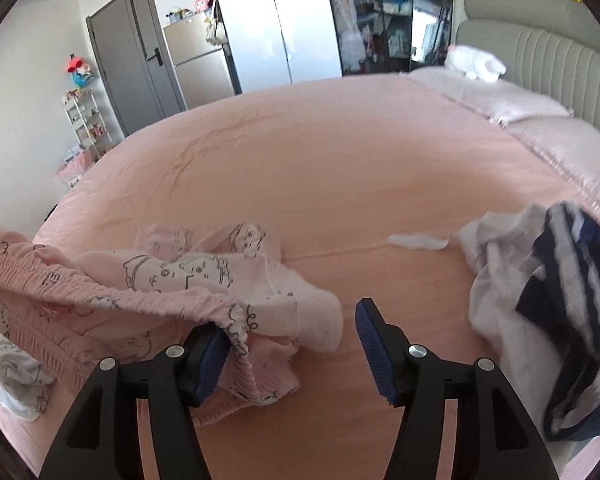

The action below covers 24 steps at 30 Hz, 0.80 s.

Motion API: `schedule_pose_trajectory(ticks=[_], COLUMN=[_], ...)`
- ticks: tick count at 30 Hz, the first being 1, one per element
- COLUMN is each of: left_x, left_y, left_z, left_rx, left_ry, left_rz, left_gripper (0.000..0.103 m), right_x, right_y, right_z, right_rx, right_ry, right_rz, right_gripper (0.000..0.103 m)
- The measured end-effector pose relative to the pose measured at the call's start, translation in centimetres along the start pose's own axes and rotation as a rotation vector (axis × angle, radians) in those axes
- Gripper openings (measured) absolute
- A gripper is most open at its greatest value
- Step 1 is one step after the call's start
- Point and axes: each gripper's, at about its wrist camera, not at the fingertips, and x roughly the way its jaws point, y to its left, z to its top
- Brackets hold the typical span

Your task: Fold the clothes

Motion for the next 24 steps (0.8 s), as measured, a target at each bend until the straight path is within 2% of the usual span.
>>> schedule_pose_trajectory(ticks=[11,19,24], left_x=[-0.7,-1.4,-1.7], left_y=[-0.5,-0.9,-1.0], left_z=[0.7,1.6,2.1], left_rx=[0.02,0.044,0.058], left_ry=[-0.017,-0.026,-0.03], left_rz=[-0.005,0.011,0.017], left_gripper=[0.017,0.017,0.017], right_x=[0.5,0.2,0.3], right_y=[-0.5,0.2,-0.1], right_z=[-2.8,-5.1,-5.4], right_rx=[-0.031,-0.084,-0.072], right_ry=[0.064,0.084,0.086], right_rz=[0.132,0.176,0.21], right_gripper=[0.062,0.064,0.067])
